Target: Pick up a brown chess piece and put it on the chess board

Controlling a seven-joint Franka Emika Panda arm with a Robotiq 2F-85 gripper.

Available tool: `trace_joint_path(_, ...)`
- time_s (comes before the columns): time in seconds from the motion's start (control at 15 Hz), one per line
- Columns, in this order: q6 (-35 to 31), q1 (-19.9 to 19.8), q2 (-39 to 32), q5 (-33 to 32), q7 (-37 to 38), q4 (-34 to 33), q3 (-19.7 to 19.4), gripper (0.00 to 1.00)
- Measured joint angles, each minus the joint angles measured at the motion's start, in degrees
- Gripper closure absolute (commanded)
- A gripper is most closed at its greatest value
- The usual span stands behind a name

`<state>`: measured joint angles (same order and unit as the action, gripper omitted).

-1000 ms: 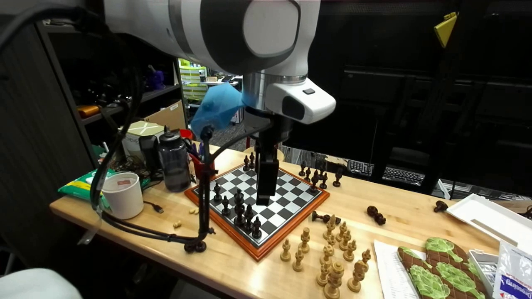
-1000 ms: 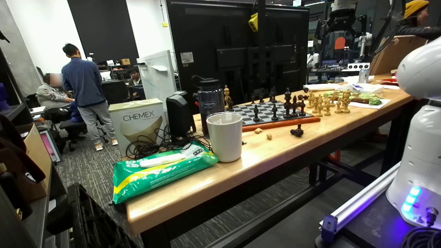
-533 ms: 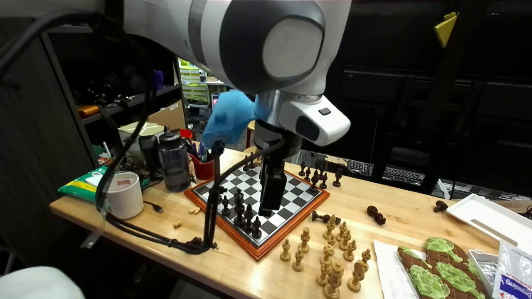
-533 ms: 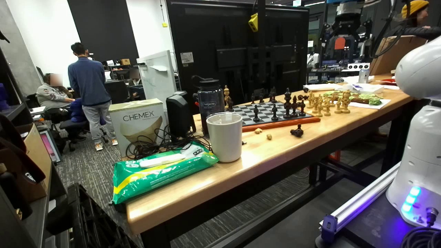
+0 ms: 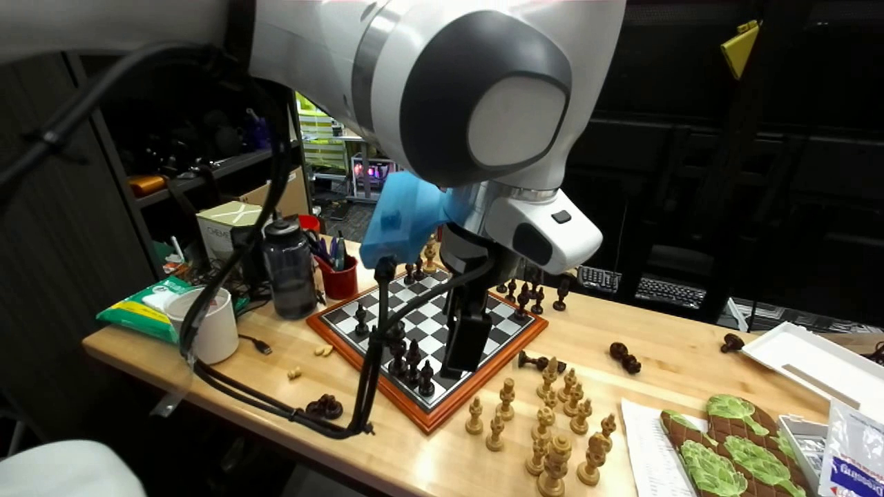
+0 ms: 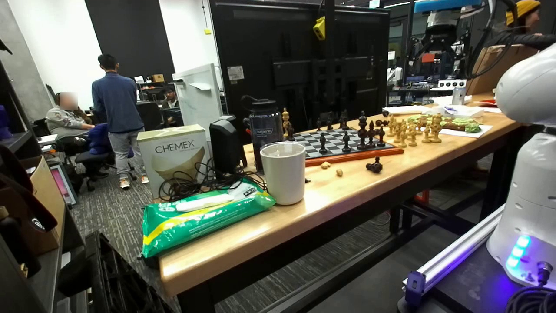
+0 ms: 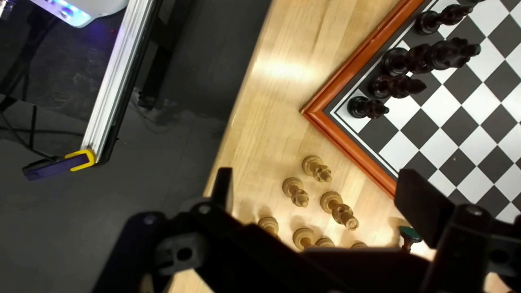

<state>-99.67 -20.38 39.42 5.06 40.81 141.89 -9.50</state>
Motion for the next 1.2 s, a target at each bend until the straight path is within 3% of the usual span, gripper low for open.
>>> trace_joint_path(0.53,-2.5,-2.8,-1.1,-1.2,-3.4,-0.3,-1.5,0.00)
trace_joint_path(1.2,-8.3,-3.4,-3.8,-6.8,-9.8,0.0,-1.6,0.00)
